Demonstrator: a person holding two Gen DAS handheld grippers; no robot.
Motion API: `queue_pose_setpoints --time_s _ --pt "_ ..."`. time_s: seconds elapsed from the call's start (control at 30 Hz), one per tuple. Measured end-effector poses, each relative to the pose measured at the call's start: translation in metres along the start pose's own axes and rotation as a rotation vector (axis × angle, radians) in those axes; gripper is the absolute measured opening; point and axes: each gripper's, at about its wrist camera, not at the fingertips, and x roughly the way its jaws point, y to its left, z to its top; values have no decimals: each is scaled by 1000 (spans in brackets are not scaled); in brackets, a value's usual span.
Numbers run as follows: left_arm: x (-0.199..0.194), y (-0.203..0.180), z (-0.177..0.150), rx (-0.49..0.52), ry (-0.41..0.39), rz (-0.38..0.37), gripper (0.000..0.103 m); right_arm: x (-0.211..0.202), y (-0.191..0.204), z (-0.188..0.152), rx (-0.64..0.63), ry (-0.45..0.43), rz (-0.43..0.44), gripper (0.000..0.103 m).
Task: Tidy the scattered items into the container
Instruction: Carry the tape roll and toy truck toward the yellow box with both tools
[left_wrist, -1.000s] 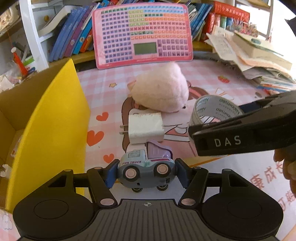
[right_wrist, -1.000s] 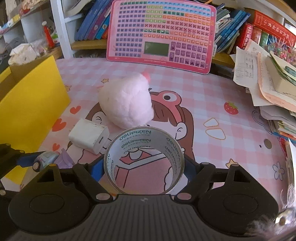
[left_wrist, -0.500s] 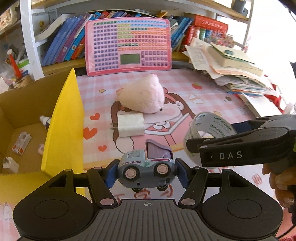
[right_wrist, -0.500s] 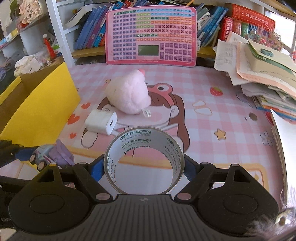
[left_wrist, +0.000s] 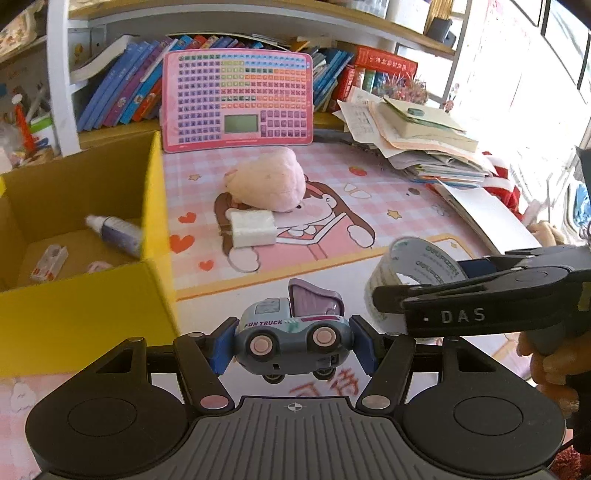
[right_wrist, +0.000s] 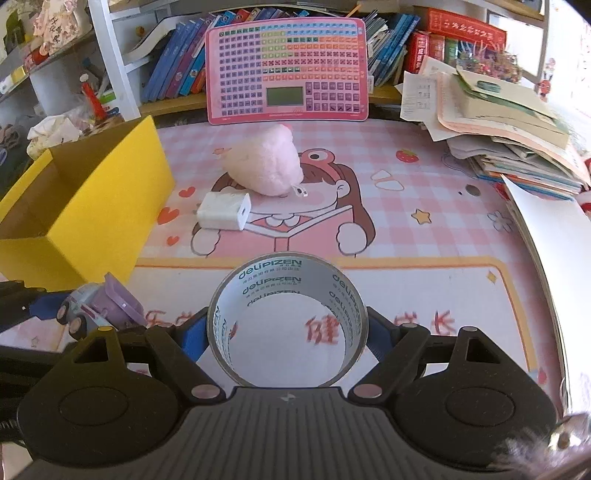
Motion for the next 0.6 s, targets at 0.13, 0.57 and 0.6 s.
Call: queue_pose_setpoints --time_s 0.13,0.57,0.6 --pt "-20 19 -16 -10 5 -6 64 -16 18 -13 14 -6 -15 82" --pt "-84 82 -65 -49 7 -1 64 -51 95 -62 -4 16 5 82" --pt "-88 86 -68 -53 6 1 64 -52 100 -64 -11 16 9 82"
